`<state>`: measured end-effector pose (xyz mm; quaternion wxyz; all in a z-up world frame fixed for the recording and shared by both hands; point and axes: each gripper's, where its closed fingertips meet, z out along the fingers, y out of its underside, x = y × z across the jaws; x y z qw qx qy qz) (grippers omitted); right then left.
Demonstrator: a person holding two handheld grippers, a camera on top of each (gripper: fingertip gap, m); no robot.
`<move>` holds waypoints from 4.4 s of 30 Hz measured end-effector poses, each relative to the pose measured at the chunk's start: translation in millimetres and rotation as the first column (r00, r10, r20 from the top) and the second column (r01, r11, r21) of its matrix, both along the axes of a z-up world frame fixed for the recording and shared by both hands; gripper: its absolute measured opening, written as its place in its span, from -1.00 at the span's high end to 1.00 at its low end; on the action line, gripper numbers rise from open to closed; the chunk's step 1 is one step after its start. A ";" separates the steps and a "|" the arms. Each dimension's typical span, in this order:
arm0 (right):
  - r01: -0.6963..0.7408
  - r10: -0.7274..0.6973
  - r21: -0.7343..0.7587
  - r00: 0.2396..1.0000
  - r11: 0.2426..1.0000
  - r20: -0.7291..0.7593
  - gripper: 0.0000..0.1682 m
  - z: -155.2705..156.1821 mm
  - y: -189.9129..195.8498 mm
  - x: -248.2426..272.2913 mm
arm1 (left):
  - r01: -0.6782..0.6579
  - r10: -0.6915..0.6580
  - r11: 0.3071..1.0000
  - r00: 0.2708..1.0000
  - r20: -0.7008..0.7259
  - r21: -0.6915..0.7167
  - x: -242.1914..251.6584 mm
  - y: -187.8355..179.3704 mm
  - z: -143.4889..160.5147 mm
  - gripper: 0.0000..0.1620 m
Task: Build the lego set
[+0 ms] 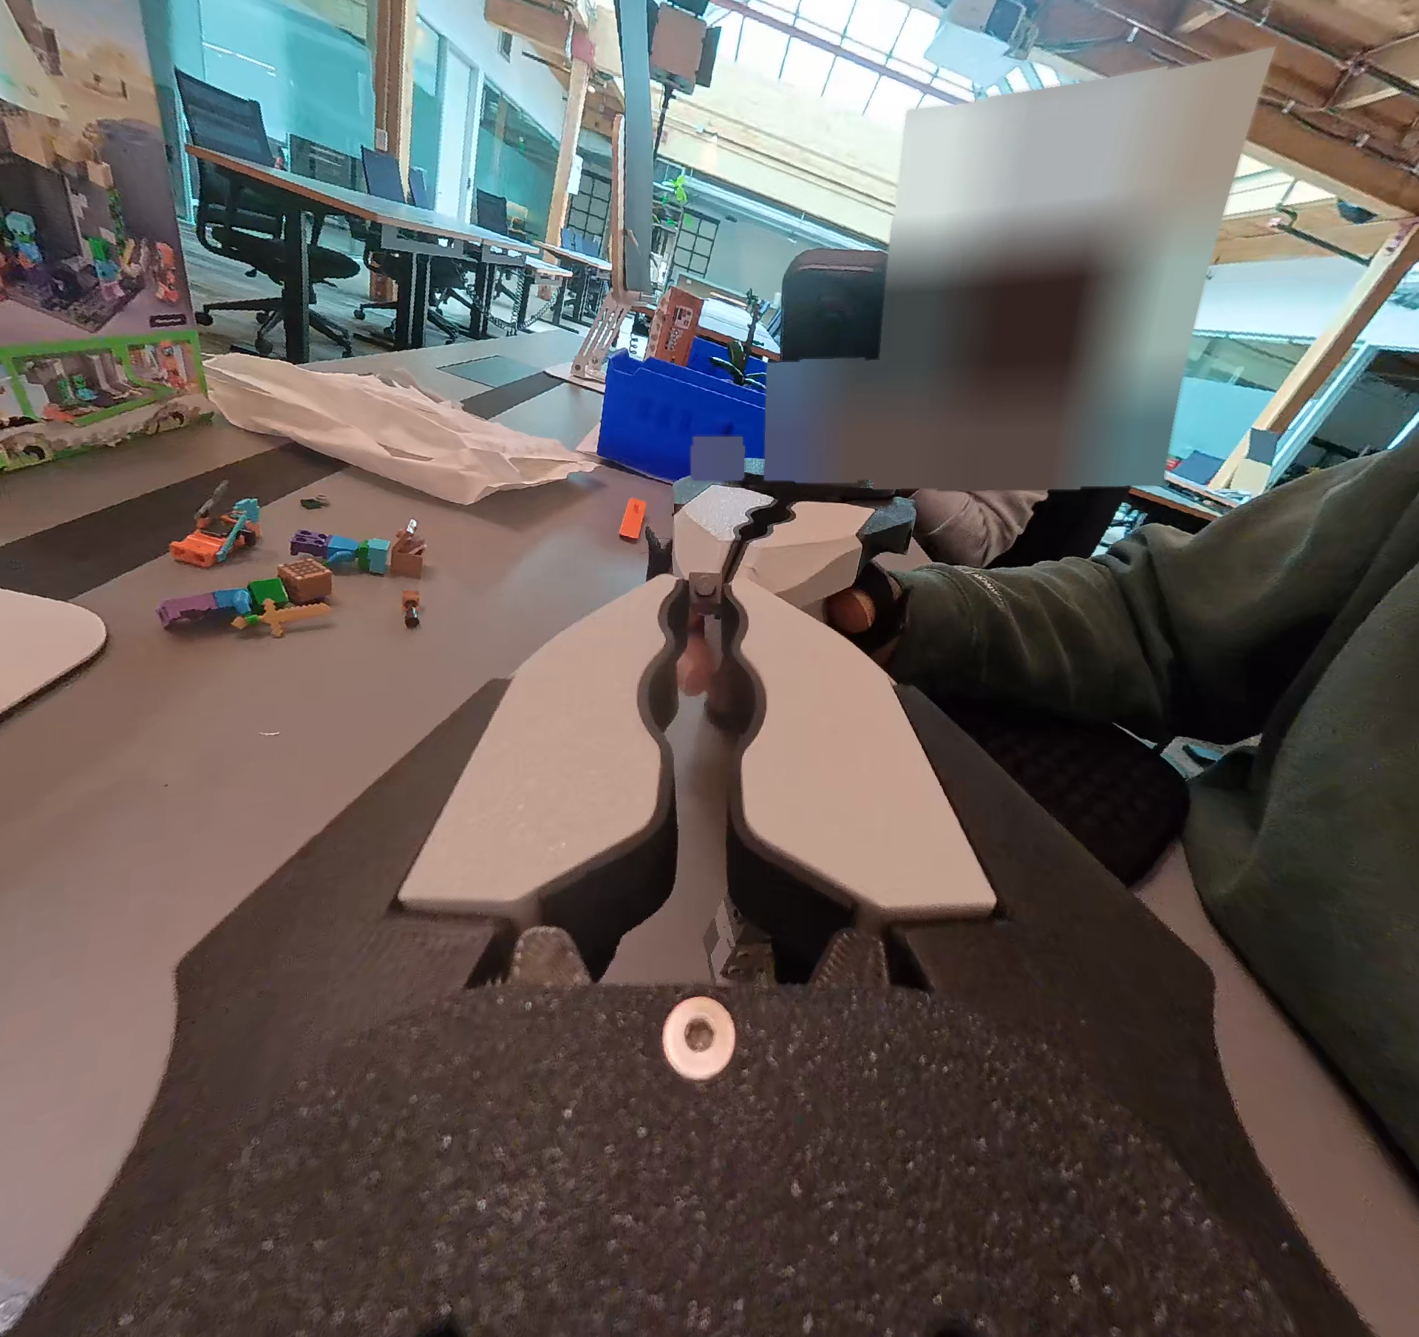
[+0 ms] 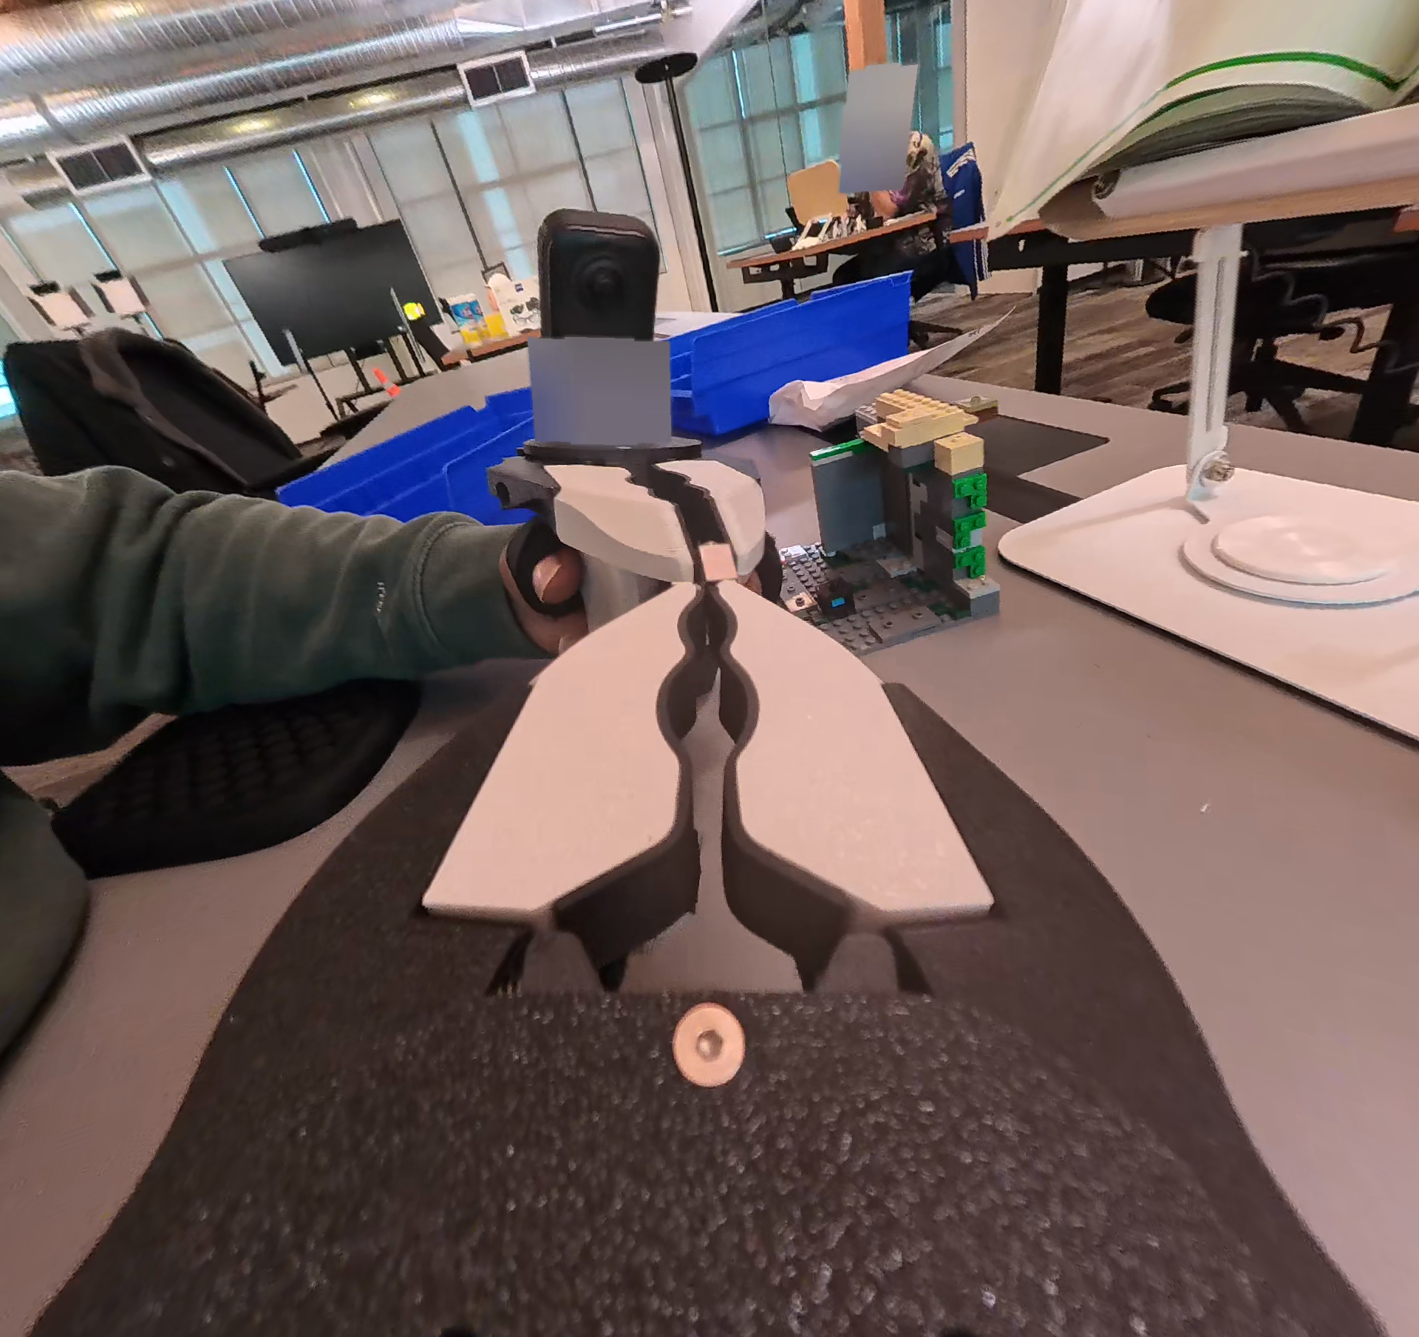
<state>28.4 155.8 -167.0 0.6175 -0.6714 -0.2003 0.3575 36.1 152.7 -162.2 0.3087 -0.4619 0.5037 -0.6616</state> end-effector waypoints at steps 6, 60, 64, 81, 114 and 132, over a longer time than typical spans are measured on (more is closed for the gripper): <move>-0.036 0.041 -0.056 0.995 0.998 0.089 1.00 -17.9 -1.0 -3.5 | -0.016 0.038 0.988 0.989 -0.140 0.154 -1.8 6.6 -17.5 0.91; 0.015 0.060 -0.184 0.918 0.983 0.393 0.96 -71.1 -0.4 2.8 | -0.143 0.459 0.873 -0.081 -0.885 0.466 -312.5 229.7 -113.2 0.84; 0.013 0.063 -0.187 0.917 0.982 0.393 0.96 -72.0 -0.4 2.7 | -0.174 0.442 0.875 -0.094 -0.892 0.452 -313.0 232.2 -116.3 0.84; 0.012 0.061 -0.182 0.917 0.983 0.393 0.96 -70.1 -0.7 2.0 | -0.121 0.441 0.875 -0.201 -0.875 0.469 -314.6 230.6 -122.1 0.96; 0.006 0.011 -0.039 0.907 0.999 0.422 0.96 -49.6 -2.7 -3.9 | -0.214 0.331 0.938 0.307 -0.893 0.274 -197.3 168.5 -66.7 0.85; -0.033 -0.227 0.447 0.827 0.894 0.515 0.82 15.6 -27.8 -42.3 | 0.094 -0.271 0.928 0.836 -0.477 -0.361 -43.2 -32.8 7.2 0.86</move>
